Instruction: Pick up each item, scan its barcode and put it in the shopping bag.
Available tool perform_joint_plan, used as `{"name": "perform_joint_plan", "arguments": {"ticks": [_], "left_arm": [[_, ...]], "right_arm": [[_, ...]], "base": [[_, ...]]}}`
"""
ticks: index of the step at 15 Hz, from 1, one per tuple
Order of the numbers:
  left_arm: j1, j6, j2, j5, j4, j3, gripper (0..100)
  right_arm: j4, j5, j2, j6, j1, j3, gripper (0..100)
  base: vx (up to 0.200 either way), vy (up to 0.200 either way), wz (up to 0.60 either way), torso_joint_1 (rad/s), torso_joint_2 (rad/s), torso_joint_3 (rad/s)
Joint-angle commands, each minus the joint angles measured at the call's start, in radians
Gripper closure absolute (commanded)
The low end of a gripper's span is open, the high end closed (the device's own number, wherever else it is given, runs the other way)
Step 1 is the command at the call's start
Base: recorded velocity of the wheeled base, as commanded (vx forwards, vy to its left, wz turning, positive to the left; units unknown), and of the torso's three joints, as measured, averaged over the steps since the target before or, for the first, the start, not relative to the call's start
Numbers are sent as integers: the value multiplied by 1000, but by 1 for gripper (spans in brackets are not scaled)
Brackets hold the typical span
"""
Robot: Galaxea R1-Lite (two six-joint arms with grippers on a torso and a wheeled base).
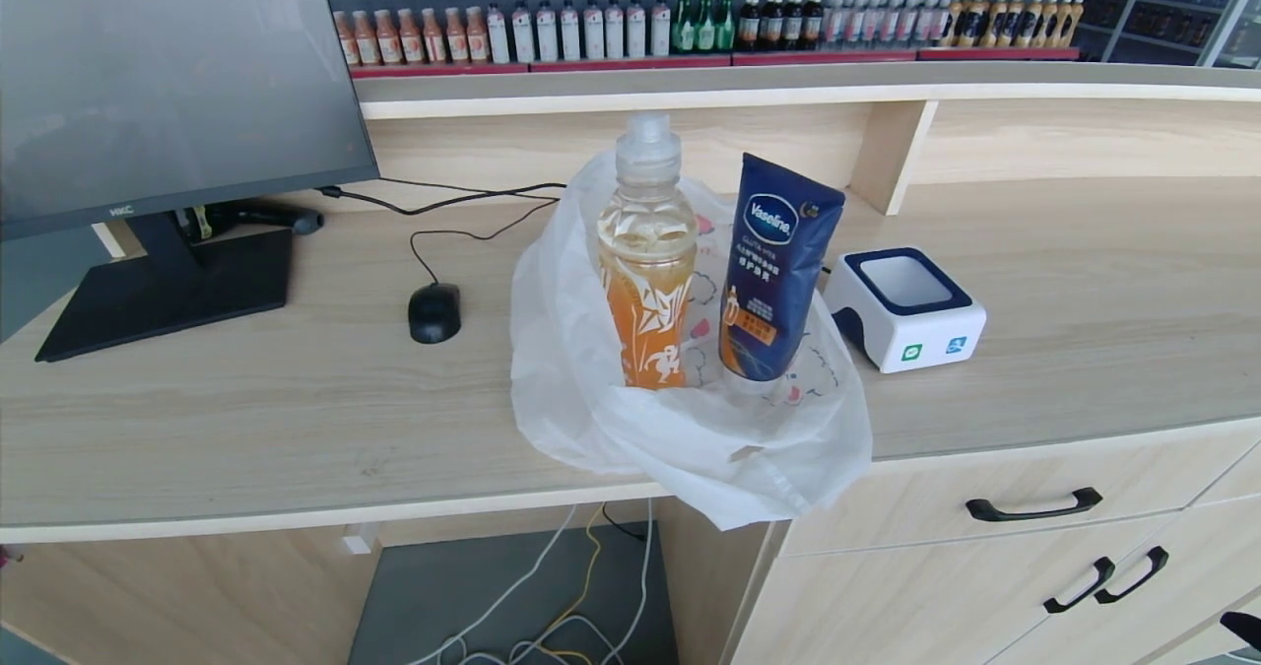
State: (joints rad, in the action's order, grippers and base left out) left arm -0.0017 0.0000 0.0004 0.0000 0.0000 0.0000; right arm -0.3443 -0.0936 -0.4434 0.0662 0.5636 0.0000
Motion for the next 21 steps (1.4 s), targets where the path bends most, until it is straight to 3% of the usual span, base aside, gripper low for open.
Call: {"name": "perform_joint_plan", "arguments": {"ticks": [1, 3, 7, 10, 11, 12, 15, 16, 20, 21], "left_arm": [[0, 0, 0, 0, 0, 0, 0], [0, 0, 0, 0, 0, 0, 0], [0, 0, 0, 0, 0, 0, 0], [0, 0, 0, 0, 0, 0, 0], [0, 0, 0, 0, 0, 0, 0], [0, 0, 0, 0, 0, 0, 0], [0, 0, 0, 0, 0, 0, 0], [0, 0, 0, 0, 0, 0, 0], [0, -5, 0, 0, 0, 0, 0], [0, -5, 0, 0, 0, 0, 0]], "right_arm": [[125, 0, 164, 0, 4, 0, 0], [317, -1, 338, 0, 4, -9, 0], [318, -9, 316, -29, -5, -12, 0], [320, -104, 247, -43, -74, -15, 0], [318, -118, 218, -60, -136, -15, 0], [320, -118, 190, -65, -275, -15, 0], [321, -115, 175, -112, -576, -12, 0], [321, -103, 192, -146, -622, -9, 0], [324, -21, 382, -112, -542, -5, 0], [340, 46, 410, -57, -548, -2, 0]], "base": [[0, 0, 0, 0, 0, 0], [0, 0, 0, 0, 0, 0], [0, 0, 0, 0, 0, 0], [0, 0, 0, 0, 0, 0], [0, 0, 0, 0, 0, 0], [0, 0, 0, 0, 0, 0], [0, 0, 0, 0, 0, 0], [0, 0, 0, 0, 0, 0], [0, 0, 0, 0, 0, 0], [0, 0, 0, 0, 0, 0]]}}
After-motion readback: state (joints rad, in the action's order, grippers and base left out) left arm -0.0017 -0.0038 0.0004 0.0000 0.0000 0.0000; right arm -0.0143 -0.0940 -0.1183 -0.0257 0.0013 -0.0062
